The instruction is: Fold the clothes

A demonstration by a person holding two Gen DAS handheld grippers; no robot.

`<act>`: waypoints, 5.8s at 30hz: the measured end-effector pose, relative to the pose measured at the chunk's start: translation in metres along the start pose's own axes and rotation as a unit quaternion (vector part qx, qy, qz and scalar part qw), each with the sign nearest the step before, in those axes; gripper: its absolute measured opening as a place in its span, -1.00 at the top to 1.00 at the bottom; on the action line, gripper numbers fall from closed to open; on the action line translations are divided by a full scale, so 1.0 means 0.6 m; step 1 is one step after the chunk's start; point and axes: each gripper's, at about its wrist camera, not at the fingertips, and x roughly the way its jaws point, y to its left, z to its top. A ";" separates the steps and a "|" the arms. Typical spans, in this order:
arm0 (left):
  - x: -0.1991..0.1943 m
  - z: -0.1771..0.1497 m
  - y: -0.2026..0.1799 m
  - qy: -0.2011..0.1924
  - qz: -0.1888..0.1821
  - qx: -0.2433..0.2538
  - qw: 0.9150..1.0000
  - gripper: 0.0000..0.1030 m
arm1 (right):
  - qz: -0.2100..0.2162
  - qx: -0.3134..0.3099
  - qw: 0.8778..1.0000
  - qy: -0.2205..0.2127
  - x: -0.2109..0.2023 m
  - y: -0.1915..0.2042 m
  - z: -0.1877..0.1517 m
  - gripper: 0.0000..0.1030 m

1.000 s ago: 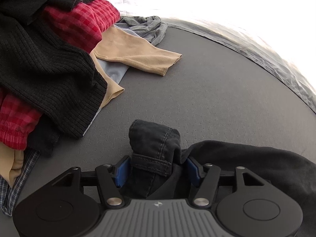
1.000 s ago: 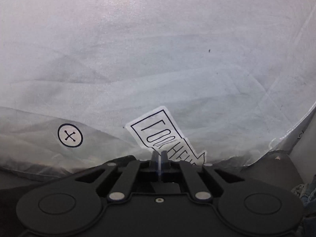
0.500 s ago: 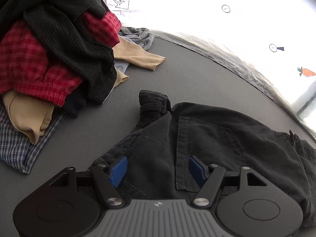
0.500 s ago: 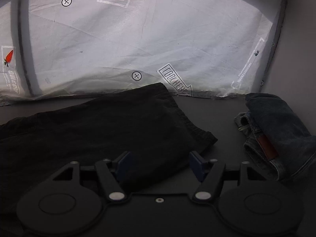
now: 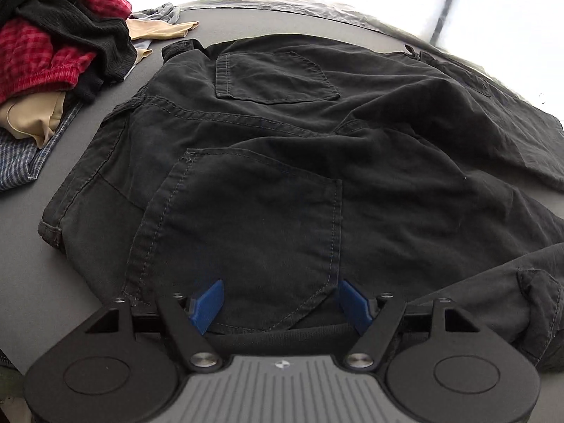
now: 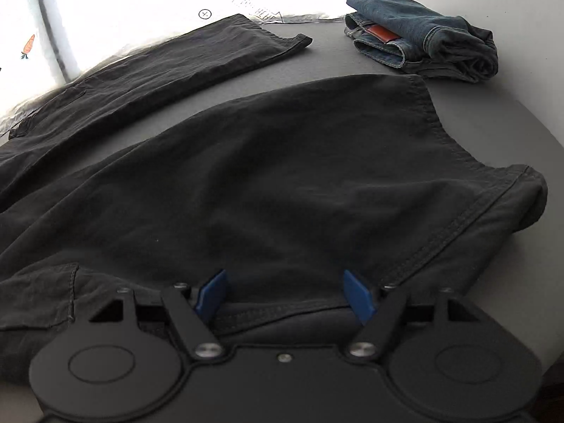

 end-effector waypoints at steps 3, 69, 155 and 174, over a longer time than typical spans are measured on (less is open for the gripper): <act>0.000 -0.019 -0.019 -0.007 0.022 0.013 1.000 -0.49 | -0.002 0.021 1.000 -0.005 -0.015 -0.039 -0.013 -0.44; 0.007 -0.005 -0.034 0.038 -0.009 0.042 0.998 -0.94 | -0.135 0.057 0.989 -0.009 -0.056 -0.412 -0.036 1.00; -0.022 -0.095 0.218 -0.069 0.013 -0.321 0.945 -0.77 | 0.124 0.506 0.854 -0.008 -0.038 -0.318 -0.155 -0.96; 0.009 -0.038 0.226 -0.080 0.041 -0.379 0.921 -0.39 | 0.098 0.559 0.823 0.002 -0.009 -0.317 -0.124 -0.61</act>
